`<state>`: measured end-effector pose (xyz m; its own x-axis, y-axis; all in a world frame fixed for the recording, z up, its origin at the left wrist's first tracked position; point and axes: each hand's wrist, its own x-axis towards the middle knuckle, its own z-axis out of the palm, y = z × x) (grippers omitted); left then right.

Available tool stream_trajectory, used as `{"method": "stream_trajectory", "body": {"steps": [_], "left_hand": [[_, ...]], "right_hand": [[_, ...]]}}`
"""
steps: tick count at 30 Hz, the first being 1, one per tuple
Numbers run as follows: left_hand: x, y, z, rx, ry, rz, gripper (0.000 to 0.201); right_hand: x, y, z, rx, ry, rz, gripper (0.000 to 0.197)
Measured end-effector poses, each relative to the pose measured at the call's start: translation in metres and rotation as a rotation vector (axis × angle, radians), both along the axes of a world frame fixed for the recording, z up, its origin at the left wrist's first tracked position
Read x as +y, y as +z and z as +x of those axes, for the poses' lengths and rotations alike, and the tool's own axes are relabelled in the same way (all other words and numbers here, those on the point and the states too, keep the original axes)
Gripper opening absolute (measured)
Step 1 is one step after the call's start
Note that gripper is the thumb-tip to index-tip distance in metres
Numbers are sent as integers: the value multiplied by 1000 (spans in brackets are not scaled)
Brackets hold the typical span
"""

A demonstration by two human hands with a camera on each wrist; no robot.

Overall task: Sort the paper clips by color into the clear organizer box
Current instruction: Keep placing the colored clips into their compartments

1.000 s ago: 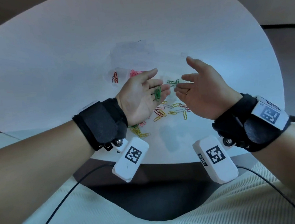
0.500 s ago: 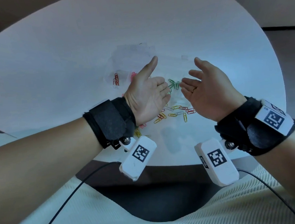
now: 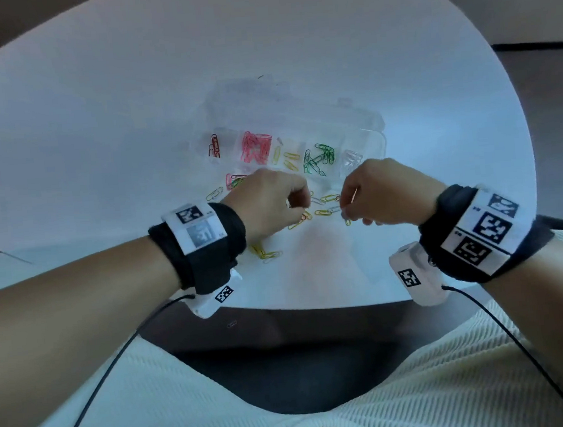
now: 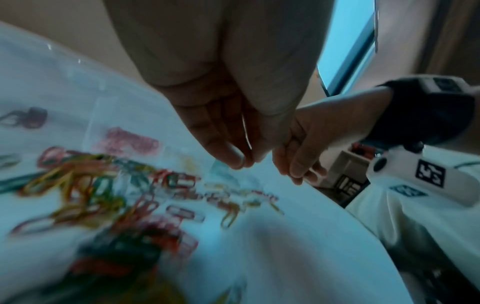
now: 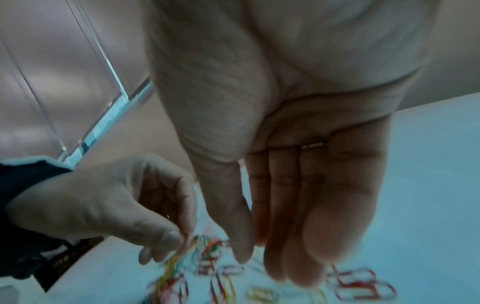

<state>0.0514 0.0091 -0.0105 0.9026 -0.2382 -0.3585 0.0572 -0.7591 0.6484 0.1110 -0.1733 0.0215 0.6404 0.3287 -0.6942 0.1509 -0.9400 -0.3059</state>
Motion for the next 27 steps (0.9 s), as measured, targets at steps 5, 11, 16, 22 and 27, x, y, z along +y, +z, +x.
{"method": "stream_trajectory", "body": {"steps": [5, 11, 16, 22, 27], "left_hand": [[-1, -32, -14, -21, -314, 209, 17], [-3, -46, -16, -79, -366, 222, 22], [0, -47, -12, -157, -304, 173, 16], [3, -47, -11, -184, -301, 137, 17], [1, -44, -11, -77, -288, 232, 21]], "right_hand": [[4, -23, -7, -110, 91, -96, 13], [-1, -51, -18, -228, 145, -155, 12], [-1, -54, -19, -262, 143, -113, 15], [0, -49, -19, -366, 200, -169, 13], [0, -53, -21, -373, 175, -143, 15]]}}
